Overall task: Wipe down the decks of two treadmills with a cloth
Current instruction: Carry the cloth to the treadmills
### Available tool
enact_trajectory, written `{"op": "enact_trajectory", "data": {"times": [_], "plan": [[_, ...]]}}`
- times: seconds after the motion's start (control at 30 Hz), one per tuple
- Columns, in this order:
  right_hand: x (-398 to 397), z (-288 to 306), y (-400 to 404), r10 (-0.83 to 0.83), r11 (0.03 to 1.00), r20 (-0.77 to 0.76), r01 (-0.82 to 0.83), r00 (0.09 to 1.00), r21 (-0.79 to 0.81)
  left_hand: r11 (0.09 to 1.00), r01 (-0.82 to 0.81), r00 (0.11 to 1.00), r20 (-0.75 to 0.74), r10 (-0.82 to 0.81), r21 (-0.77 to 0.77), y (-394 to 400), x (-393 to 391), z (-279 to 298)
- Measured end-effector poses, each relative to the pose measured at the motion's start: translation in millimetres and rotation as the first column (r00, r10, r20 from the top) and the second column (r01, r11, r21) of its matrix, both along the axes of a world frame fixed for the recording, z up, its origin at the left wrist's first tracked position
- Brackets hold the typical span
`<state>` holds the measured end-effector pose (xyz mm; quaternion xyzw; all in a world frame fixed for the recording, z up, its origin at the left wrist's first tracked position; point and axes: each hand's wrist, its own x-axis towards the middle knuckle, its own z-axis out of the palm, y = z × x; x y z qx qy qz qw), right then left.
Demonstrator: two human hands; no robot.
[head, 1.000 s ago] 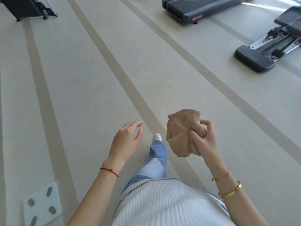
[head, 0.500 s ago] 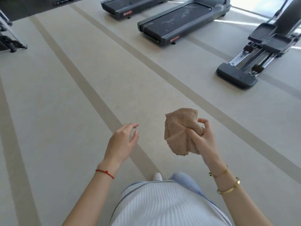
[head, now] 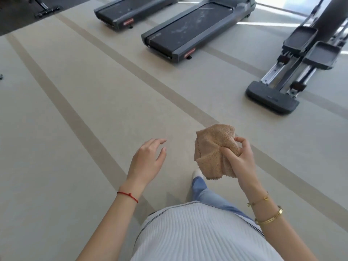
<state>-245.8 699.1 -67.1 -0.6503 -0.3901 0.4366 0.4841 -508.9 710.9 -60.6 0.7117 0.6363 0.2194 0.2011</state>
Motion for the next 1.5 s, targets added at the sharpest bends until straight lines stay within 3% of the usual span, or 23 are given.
{"op": "enact_trajectory", "data": {"times": [0.3,0.5,0.77,1.07,1.3,1.5], "plan": [[47,31,250,0.086,0.996,-0.017,-0.085,0.996,0.032,0.998,-0.057,0.998,0.008,0.057,0.036,230,40,22],[43,20,377,0.146,0.989,-0.055,-0.146,0.988,0.002,0.993,-0.114,0.993,0.013,0.114,0.026,350,48,15],[44,-2,572,0.140,0.990,-0.071,-0.141,0.988,-0.009,0.993,-0.118,0.993,0.000,0.118,0.009,549,50,0],[51,23,823,0.126,0.992,-0.072,-0.123,0.989,0.043,0.992,-0.109,0.994,-0.007,0.110,0.068,801,52,32],[71,20,967,0.078,0.996,-0.103,-0.074,0.992,0.040,0.997,-0.058,0.998,-0.016,0.058,0.047,960,82,34],[114,13,1109,0.142,0.990,-0.094,-0.139,0.985,0.037,0.997,-0.070,0.998,0.002,0.070,0.038,1100,127,19]]}}
